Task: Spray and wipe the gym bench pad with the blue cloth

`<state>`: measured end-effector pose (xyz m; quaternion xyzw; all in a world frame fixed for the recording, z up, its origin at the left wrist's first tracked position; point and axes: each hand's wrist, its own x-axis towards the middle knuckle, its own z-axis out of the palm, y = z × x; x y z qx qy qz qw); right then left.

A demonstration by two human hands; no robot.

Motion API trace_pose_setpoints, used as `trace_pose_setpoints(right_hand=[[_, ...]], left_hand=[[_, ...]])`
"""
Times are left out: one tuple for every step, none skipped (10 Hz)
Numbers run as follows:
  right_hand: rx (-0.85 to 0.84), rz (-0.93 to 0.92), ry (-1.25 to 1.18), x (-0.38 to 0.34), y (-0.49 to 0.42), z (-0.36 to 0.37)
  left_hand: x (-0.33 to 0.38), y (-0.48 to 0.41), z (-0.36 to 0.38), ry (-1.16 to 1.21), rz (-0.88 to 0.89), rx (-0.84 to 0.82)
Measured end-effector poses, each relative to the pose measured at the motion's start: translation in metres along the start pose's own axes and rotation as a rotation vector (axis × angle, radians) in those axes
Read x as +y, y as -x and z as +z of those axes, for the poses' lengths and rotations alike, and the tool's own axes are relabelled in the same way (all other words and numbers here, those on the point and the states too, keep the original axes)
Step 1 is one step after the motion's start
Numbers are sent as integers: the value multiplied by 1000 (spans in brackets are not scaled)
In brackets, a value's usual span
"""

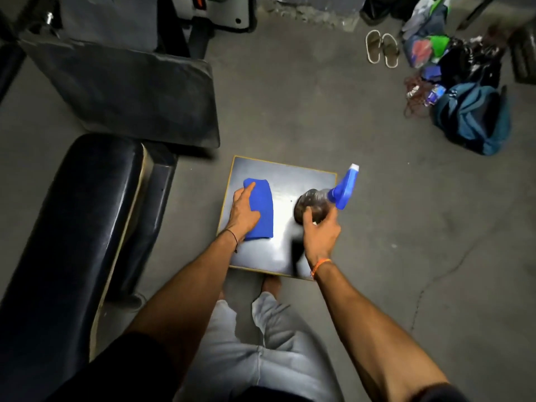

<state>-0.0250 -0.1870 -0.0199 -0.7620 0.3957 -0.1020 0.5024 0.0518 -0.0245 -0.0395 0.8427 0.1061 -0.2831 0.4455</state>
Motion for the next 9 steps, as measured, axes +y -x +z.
trace_pose_setpoints(right_hand=[[-36,-13,4,6,1,2],[-69,-10,33,6,0,2],[-93,-22,76,9,3,0],[-100,-51,125,14,8,0],[-110,-40,121,13,13,0],[-133,-20,105,7,16,-1],[-161,48,88,12,19,-1],[-111,97,67,14,32,-5],[-52,125,46,18,47,-5]], left_hand=[[-5,-11,1,-60,-17,-42],[-14,-17,-3,-147,-27,-43],[-17,-21,-8,-179,-20,-19],[-18,-19,-12,-216,-2,-14],[-28,-9,-16,-380,79,-17],[-42,6,-19,-652,187,-129],[-53,17,-22,-784,157,-269],[-56,29,-29,-830,175,-286],[-54,32,-37,-837,199,-310]])
